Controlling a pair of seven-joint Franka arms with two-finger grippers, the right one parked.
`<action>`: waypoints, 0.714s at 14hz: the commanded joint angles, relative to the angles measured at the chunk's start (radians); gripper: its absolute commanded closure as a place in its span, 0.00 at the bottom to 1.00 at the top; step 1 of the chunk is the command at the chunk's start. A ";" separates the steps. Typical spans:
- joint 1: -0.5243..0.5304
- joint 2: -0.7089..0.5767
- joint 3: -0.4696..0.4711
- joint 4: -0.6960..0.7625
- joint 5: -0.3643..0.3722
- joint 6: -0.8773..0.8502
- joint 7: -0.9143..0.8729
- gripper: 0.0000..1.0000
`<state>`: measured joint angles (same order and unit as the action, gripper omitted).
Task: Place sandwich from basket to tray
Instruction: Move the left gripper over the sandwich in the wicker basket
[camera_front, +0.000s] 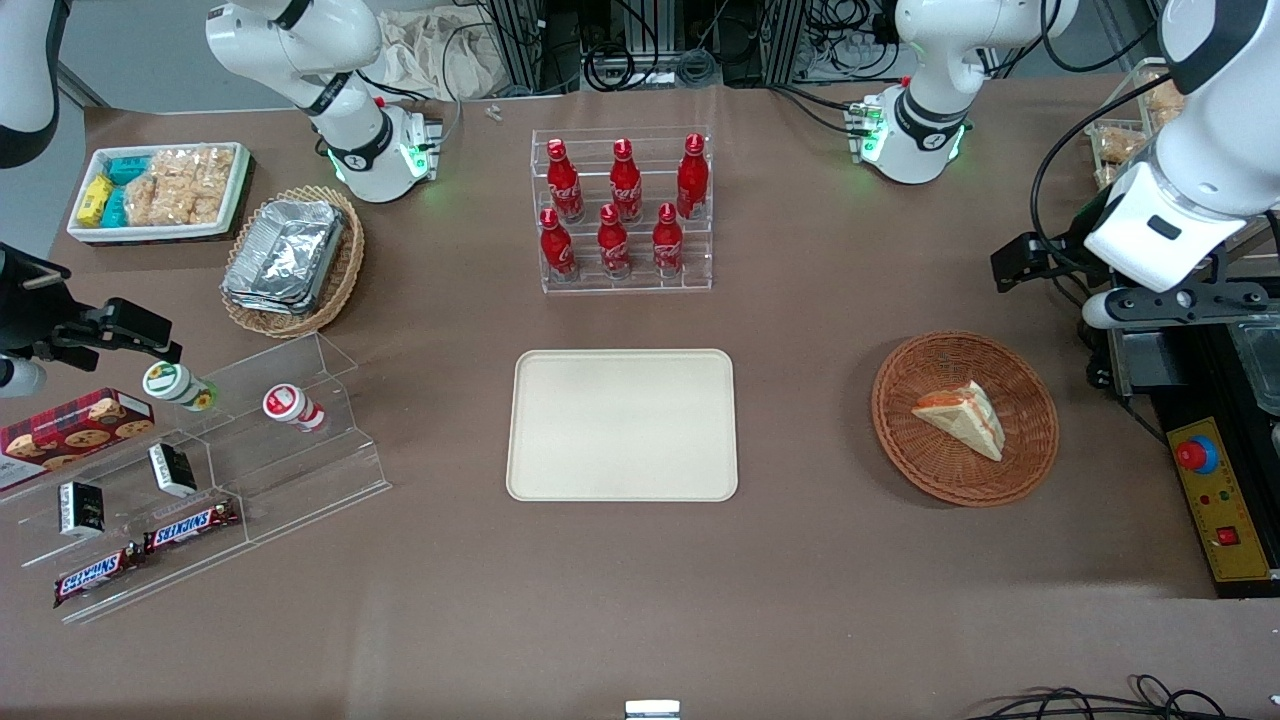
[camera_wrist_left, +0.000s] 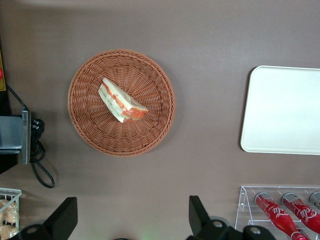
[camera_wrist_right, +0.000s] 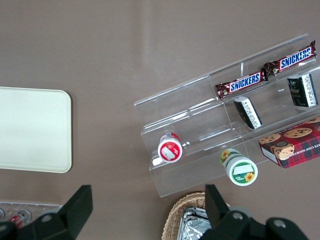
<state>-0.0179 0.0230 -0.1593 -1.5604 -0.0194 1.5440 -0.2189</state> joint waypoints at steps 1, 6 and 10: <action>-0.002 0.015 0.001 0.031 0.013 -0.002 0.009 0.00; 0.032 0.057 0.012 -0.024 -0.013 0.001 -0.049 0.00; 0.098 0.048 0.012 -0.241 -0.007 0.144 -0.151 0.00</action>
<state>0.0430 0.0992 -0.1430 -1.6878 -0.0211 1.6097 -0.3362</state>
